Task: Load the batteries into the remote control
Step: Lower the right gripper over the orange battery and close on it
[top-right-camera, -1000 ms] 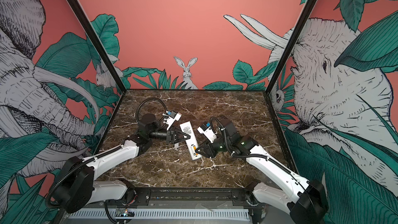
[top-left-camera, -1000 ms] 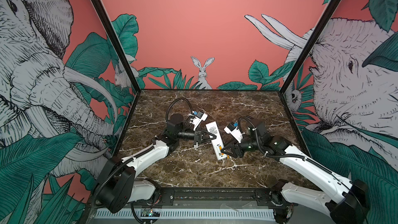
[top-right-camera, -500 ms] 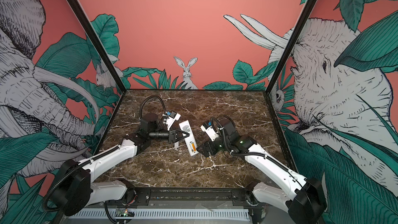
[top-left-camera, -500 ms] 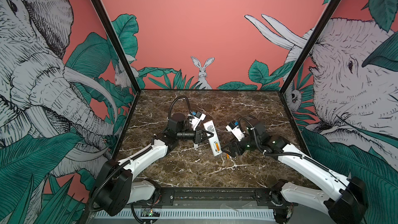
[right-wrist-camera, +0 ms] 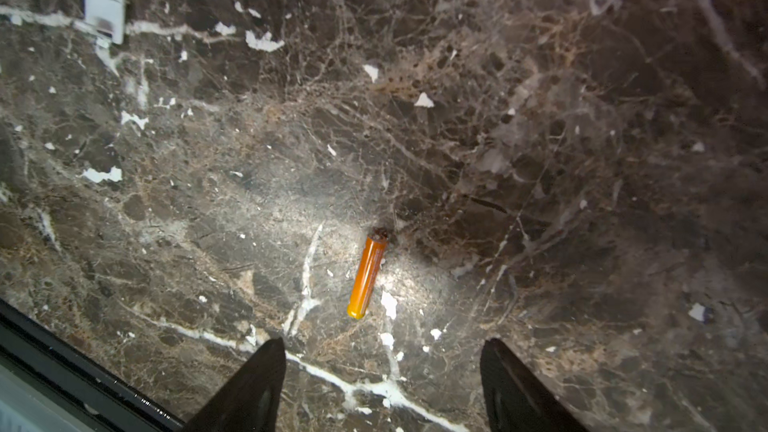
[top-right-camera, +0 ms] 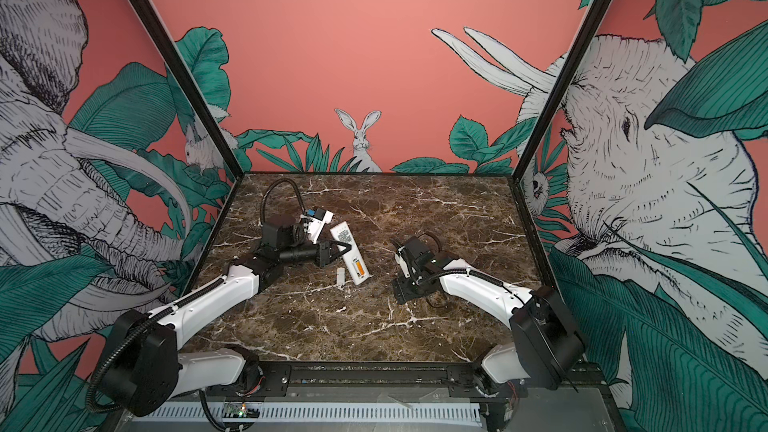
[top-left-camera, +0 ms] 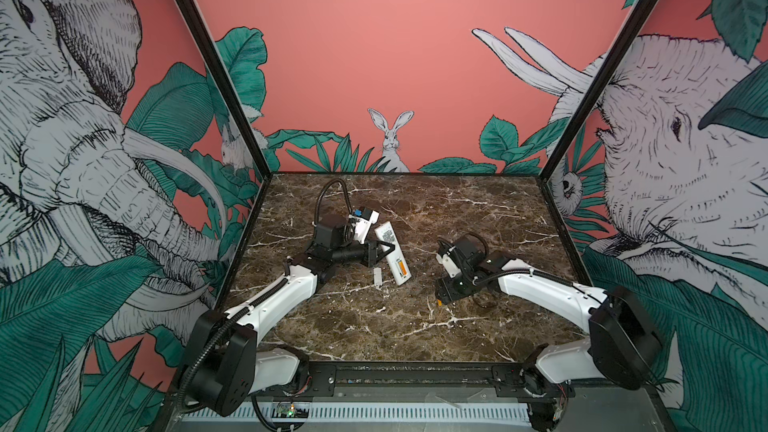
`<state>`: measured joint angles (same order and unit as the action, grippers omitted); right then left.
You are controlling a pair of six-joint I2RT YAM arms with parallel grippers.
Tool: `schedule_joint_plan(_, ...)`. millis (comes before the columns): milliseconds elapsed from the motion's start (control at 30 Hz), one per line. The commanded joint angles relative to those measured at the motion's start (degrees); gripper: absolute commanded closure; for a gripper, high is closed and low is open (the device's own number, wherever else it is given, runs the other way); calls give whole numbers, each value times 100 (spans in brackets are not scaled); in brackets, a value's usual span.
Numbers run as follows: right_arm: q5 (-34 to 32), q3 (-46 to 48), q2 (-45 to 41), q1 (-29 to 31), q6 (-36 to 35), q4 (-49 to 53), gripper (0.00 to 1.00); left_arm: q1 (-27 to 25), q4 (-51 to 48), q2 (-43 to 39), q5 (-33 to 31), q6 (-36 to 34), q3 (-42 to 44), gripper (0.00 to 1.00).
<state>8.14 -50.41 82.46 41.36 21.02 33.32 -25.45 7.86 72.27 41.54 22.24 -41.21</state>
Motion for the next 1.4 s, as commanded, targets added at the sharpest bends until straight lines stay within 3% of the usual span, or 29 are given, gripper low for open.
schedule_joint_plan(0, -374, -251, 172, 196, 259, 105, 29, 29, 272, 21, 211, -35, 60, 100)
schedule_joint_plan(267, -732, -593, 716, 585, 586, 327, 37, 145, 343, 79, 263, -49, 131, 100)
schedule_joint_plan(633, -1000, -861, 1372, 768, 747, 552, 55, 177, 322, 61, 357, -62, 180, 100)
schedule_joint_plan(1367, -1145, -1136, 1935, 743, 693, 550, 69, 181, 243, 24, 440, -62, 185, 100)
